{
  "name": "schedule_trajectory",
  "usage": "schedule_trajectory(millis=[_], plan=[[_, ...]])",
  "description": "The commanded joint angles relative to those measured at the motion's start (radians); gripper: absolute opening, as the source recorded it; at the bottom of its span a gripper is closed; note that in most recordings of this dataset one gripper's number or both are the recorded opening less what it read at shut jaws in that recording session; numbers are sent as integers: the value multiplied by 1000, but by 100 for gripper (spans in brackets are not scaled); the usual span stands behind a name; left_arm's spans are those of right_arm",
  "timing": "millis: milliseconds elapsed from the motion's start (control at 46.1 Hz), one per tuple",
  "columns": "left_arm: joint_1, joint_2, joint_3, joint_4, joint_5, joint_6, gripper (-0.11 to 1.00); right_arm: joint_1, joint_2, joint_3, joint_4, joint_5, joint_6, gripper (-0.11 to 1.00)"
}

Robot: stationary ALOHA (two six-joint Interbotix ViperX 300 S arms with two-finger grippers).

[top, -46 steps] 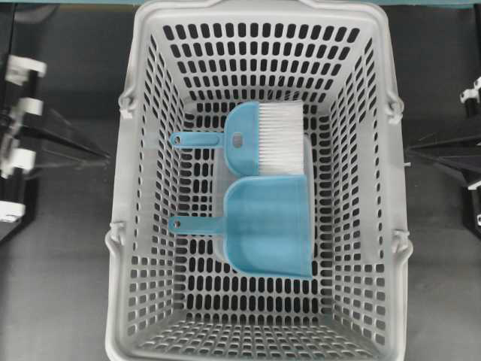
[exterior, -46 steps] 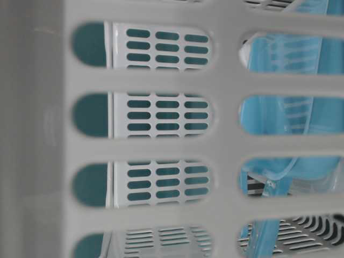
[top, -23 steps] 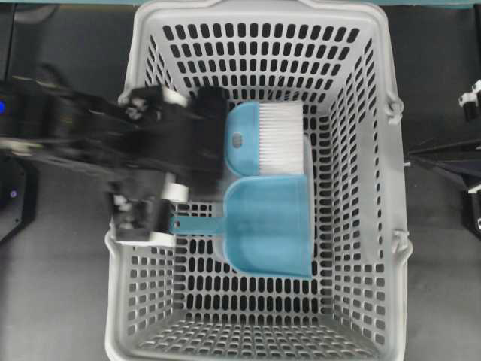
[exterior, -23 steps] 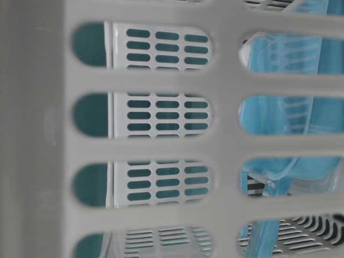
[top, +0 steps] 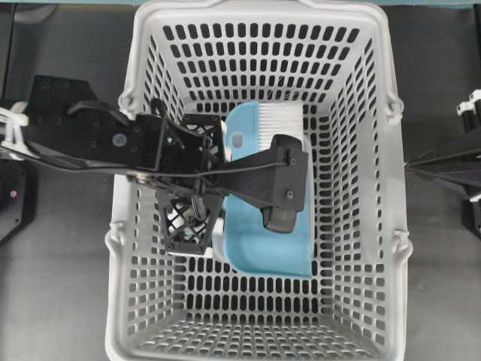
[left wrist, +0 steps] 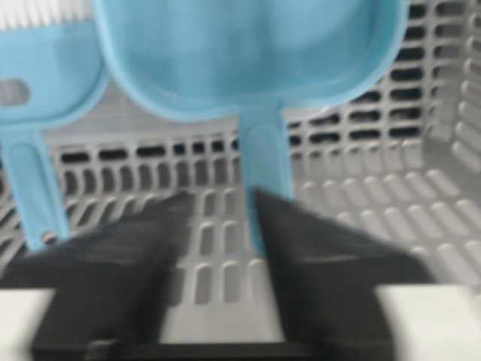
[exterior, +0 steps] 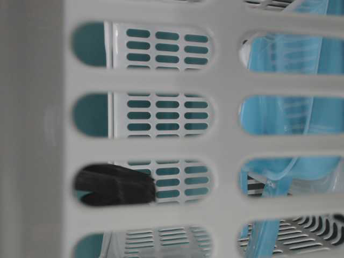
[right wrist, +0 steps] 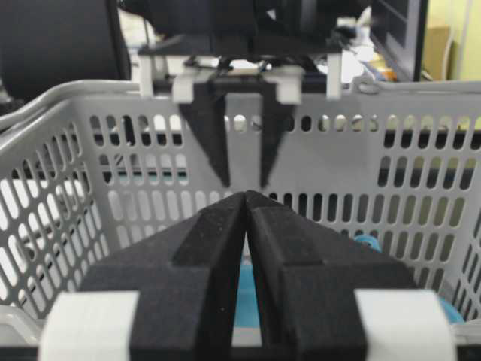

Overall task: Pick up the dustpan from the shopping basket with the left arm.
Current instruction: 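Lower the open left gripper around the dustpan handle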

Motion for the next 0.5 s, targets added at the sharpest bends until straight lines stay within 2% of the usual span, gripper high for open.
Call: schedule_trajectory(millis=[0,87,173,477], plan=[[-9,2,20,3,-28,-3,54,5,6,-6,2,-5,0,0],[-20,14,52,3,-69,-11,78,5,5,-6,2,-5,0,0],[-31,21,86,3,-100,-17,90,8,6,-5,2,-5,0,0],[-54,52,173,3,-160,-58,91,8,9,6,2,-5,0,0]])
